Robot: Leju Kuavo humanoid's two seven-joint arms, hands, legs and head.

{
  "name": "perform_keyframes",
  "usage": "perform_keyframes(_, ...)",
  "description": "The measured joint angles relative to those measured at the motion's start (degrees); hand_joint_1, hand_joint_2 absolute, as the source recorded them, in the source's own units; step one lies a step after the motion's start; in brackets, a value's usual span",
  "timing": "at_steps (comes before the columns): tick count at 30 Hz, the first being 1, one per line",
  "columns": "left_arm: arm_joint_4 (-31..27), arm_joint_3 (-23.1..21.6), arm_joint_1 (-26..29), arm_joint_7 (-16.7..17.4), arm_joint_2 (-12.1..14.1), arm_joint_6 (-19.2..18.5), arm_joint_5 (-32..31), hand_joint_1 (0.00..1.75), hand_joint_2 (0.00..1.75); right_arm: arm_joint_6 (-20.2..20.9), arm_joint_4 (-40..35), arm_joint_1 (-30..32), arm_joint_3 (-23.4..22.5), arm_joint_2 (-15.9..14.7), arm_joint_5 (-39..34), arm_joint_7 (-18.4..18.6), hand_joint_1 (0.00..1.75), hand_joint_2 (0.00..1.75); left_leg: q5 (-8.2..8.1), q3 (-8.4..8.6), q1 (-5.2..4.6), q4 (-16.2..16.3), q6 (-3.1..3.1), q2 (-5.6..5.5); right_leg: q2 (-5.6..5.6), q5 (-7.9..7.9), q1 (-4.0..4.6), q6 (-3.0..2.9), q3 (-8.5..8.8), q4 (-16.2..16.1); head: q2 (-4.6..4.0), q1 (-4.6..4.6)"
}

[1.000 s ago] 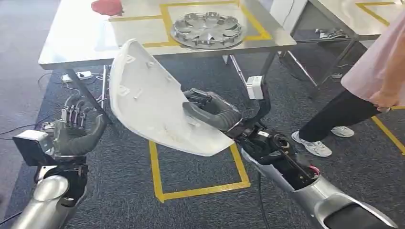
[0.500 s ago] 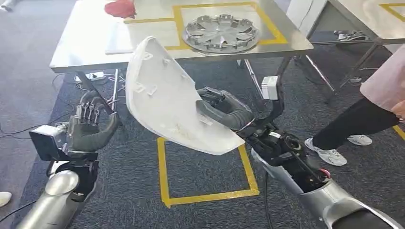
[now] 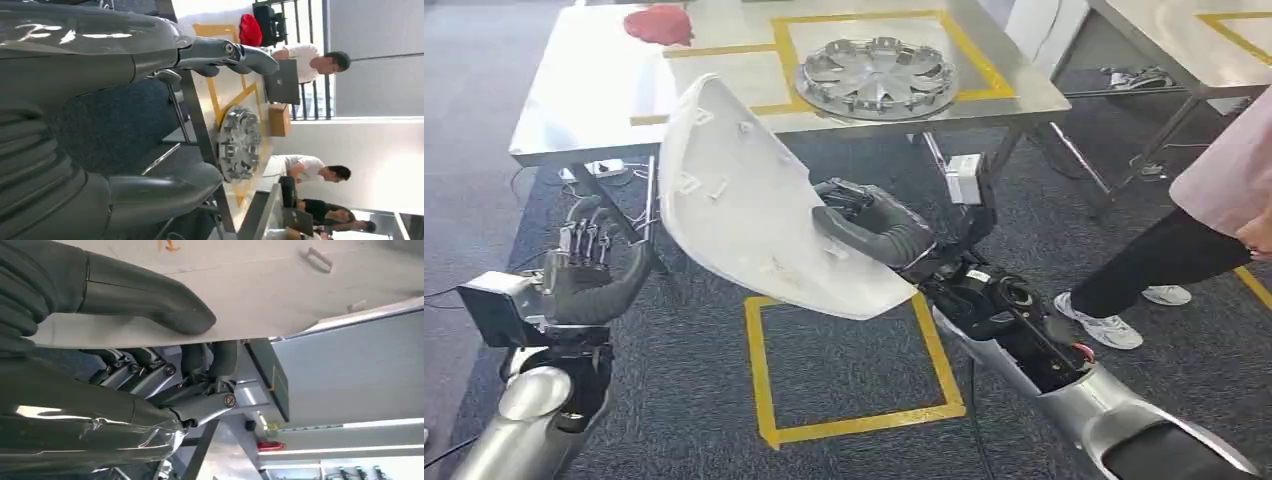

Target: Take the parts from the cabinet and place them on the table.

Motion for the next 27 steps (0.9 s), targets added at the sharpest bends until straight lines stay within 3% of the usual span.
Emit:
perform_keyframes(1,0.00,0.00,-0.14,-0.07,-0.04,-0.04,-0.09,0.00,1.75,0.02,0.13,-0.43,-0.20,0.00,0.37,-0.13,1.75,1.75,-0.36,0.49,0.03,-0.02,0.49,0.03,-0.03,-1.37,0.02,0.17,-1.15,3.08,0.00,0.52)
perform_keyframes(2,0.00,0.00,-0.18,-0.07,-0.11,-0.11,-0.24,0.00,1.75,0.02,0.33,-0.89,-0.35,0.00,0.57,-0.26,1.75,1.75,-0.62,0.76,0.00,0.01,0.69,0.03,-0.02,-3.33,-0.01,0.34,-3.76,8.14,0.00,1.19)
perform_keyframes(4,0.02,0.00,-0.12,-0.07,-0.15,-0.11,-0.39,0.00,1.75,0.07,0.88,-1.01,-0.61,0.00,1.16,-0.39,1.75,1.75,-1.18,1.19,-0.10,0.03,0.81,0.02,-0.02,-5.99,0.01,0.62,-9.49,17.68,0.00,1.45)
perform_keyframes(5,0.02,0.00,-0.11,-0.07,-0.17,-0.11,-0.39,0.00,1.75,0.15,1.20,-1.01,-0.61,-0.02,1.49,-0.42,1.75,1.75,-1.51,1.52,-0.14,0.05,0.79,-0.01,-0.03,-5.72,0.00,0.63,-11.45,19.87,0.00,1.60)
perform_keyframes(6,0.04,0.00,-0.11,-0.07,-0.20,-0.11,-0.39,0.00,1.75,0.37,1.57,-1.09,-0.63,0.00,1.71,-0.46,1.75,1.75,-1.85,2.02,-0.14,0.05,0.75,-0.13,-0.03,-3.72,0.00,0.55,-11.66,18.73,0.00,1.75)
perform_keyframes(7,0.04,0.00,-0.12,-0.07,-0.26,-0.07,-0.44,0.00,1.75,0.55,1.90,-1.41,-0.72,0.00,2.19,-0.50,1.75,1.75,-2.28,2.69,-0.14,0.05,0.68,-0.25,-0.03,-0.51,0.00,0.36,-10.50,14.79,0.00,2.01)
perform_keyframes(9,0.04,0.00,-0.13,-0.07,-0.33,0.09,-0.55,0.00,1.75,0.85,2.49,-2.44,-0.90,-0.04,2.54,-0.59,1.75,1.75,-3.22,4.18,-0.20,0.01,0.42,-0.35,0.01,6.70,0.21,-0.42,-6.42,3.78,0.00,2.63)
perform_keyframes(11,0.07,0.00,-0.24,-0.04,-0.33,0.17,-0.55,0.00,1.75,1.11,3.28,-3.39,-1.14,-0.07,2.54,-0.68,1.75,1.75,-3.45,4.12,-0.31,-0.07,0.02,-0.39,0.02,6.56,0.84,-0.93,-4.80,1.23,0.00,2.17)
perform_keyframes(13,0.07,0.00,-0.16,-0.02,-0.42,0.24,-0.55,0.00,1.75,1.20,3.74,-3.89,-1.14,-0.07,2.58,-0.68,1.75,1.75,-3.47,3.78,-0.23,-0.19,-0.45,-0.34,0.05,5.60,0.93,-1.52,-4.54,0.53,0.00,2.67)
perform_keyframes(14,0.07,0.00,-0.23,-0.02,-0.42,0.26,-0.55,0.00,1.75,1.20,3.91,-4.12,-1.18,-0.07,2.58,-0.70,1.75,1.75,-3.62,3.89,-0.32,-0.25,-0.70,-0.30,0.05,5.29,0.81,-1.82,-4.15,-0.06,0.00,2.56)
perform_keyframes(15,-0.11,0.04,-0.20,-0.02,-0.39,0.28,-0.55,0.00,1.75,1.18,3.98,-4.21,-1.27,-0.07,2.60,-0.72,1.75,1.75,-4.37,3.95,-0.43,0.03,-1.14,-0.23,-0.04,5.23,-0.08,-1.94,-3.15,-0.99,0.00,2.62)
perform_keyframes(16,-0.13,0.04,-0.35,-0.07,-0.39,0.35,-0.57,0.00,1.75,1.25,4.09,-4.41,-1.29,-0.07,2.58,-0.87,1.75,1.75,-4.93,3.26,-0.50,2.00,-1.49,-0.05,0.08,5.15,0.05,-2.09,-2.59,-1.38,0.00,2.11)
perform_keyframes(17,-0.11,0.04,-0.55,-0.07,-0.39,0.35,-0.57,0.00,1.75,1.25,4.24,-4.78,-1.27,-0.07,2.58,-0.85,1.75,1.75,-6.32,0.96,-0.41,6.03,-1.67,-0.05,-0.01,4.99,0.02,-2.34,-2.40,-1.38,0.00,1.68)
perform_keyframes(19,-0.11,0.04,-0.21,-0.04,-0.37,0.35,-0.55,0.00,1.75,1.27,4.59,-4.82,-1.18,-0.07,2.58,-0.74,1.75,1.75,-9.30,-5.80,-0.19,16.46,-2.09,-0.05,-0.01,4.48,0.06,-2.61,-2.04,-1.37,0.00,0.96)
perform_keyframes(20,-0.11,0.04,0.00,-0.04,-0.37,0.35,-0.55,0.00,1.75,1.27,4.83,-4.76,-1.18,-0.07,2.58,-0.74,1.75,1.75,-9.36,-8.35,-0.11,19.49,-2.19,-0.03,0.00,4.17,0.06,-2.58,-1.79,-1.33,0.00,0.75)
perform_keyframes(21,-0.09,0.04,0.11,-0.02,-0.31,0.35,-0.55,0.00,1.75,1.27,5.05,-4.75,-1.18,-0.07,2.60,-0.74,1.75,1.75,-7.81,-9.21,-0.02,19.20,-2.22,-0.01,0.03,3.82,0.06,-2.55,-1.37,-1.30,0.00,0.51)
perform_keyframes(22,-0.09,0.04,0.11,-0.02,-0.26,0.35,-0.55,0.00,1.75,1.27,5.20,-4.77,-1.16,-0.07,2.58,-0.74,1.75,1.75,-5.11,-8.46,0.02,16.16,-2.18,0.01,0.07,3.42,0.04,-2.46,-0.87,-1.27,0.00,0.22)
perform_keyframes(24,-0.09,0.04,0.03,-0.02,-0.24,0.35,-0.55,0.00,1.75,1.27,5.36,-4.86,-1.18,-0.07,2.58,-0.76,1.75,1.75,1.60,-3.89,0.08,4.95,-1.94,0.19,0.10,2.37,0.01,-2.11,0.38,-1.07,0.00,-0.17)
perform_keyframes(25,-0.09,0.04,0.01,-0.02,-0.24,0.35,-0.55,0.00,1.75,1.27,5.42,-4.91,-1.18,-0.07,2.58,-0.77,1.75,1.75,3.13,-2.21,0.09,0.30,-1.76,0.40,0.07,1.75,0.03,-1.77,0.66,-0.92,0.00,-0.41)
perform_keyframes(26,-0.09,0.04,-0.02,0.00,-0.28,0.35,-0.55,0.00,1.75,1.27,5.51,-5.03,-1.18,-0.07,2.58,-0.79,1.75,1.75,2.11,-1.35,-0.20,-0.27,-1.60,0.35,0.27,1.23,0.64,-1.30,0.48,-0.67,0.00,-0.79)
perform_keyframes(27,-0.09,0.04,-0.01,0.00,-0.31,0.35,-0.55,0.00,1.75,1.27,5.62,-5.06,-1.18,-0.07,2.60,-0.74,1.75,1.75,1.91,-1.44,-0.14,0.00,-1.30,0.25,0.25,1.11,0.47,-1.11,0.59,-0.81,0.00,-0.39)
